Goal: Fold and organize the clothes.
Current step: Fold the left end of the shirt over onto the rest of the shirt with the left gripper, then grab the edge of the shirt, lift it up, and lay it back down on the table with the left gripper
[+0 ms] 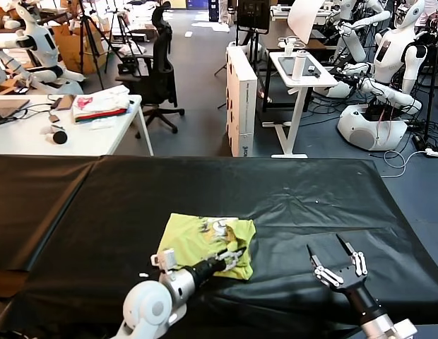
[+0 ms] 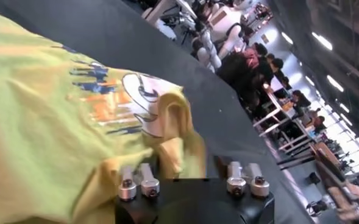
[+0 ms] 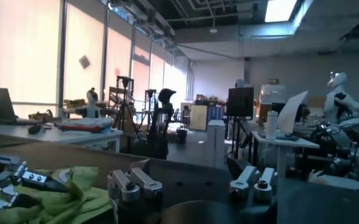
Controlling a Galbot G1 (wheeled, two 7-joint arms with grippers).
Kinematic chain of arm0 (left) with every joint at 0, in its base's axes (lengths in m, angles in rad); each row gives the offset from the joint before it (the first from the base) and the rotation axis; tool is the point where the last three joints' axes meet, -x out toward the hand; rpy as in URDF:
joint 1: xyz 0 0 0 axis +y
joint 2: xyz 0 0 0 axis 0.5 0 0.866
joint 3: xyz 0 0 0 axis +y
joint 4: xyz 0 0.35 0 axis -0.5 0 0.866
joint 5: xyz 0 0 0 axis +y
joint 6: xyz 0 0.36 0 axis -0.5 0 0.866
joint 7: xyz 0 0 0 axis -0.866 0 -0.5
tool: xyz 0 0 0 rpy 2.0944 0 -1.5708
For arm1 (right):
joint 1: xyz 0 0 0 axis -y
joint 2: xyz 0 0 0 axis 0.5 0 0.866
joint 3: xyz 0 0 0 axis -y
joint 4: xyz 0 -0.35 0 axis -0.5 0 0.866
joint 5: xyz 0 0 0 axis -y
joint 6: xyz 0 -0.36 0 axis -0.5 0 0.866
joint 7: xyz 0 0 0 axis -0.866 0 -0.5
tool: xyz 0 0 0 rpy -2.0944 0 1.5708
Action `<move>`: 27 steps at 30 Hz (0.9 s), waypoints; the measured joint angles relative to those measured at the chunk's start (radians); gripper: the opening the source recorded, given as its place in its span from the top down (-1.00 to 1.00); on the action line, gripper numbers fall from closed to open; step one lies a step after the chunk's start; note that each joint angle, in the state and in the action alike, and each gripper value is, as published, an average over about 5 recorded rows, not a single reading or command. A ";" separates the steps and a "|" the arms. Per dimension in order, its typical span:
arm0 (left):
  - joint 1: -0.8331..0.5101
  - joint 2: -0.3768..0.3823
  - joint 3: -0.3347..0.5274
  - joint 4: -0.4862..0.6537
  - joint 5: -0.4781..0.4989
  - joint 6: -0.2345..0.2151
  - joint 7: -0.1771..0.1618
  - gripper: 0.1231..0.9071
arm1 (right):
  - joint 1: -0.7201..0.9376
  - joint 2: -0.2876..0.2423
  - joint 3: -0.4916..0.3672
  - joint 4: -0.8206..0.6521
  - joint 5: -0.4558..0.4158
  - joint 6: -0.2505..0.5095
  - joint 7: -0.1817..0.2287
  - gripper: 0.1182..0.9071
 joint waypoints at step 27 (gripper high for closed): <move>0.051 0.036 -0.213 -0.187 0.103 -0.044 0.005 -1.00 | 0.324 -0.382 -0.505 0.025 -0.394 -0.088 -0.044 -1.00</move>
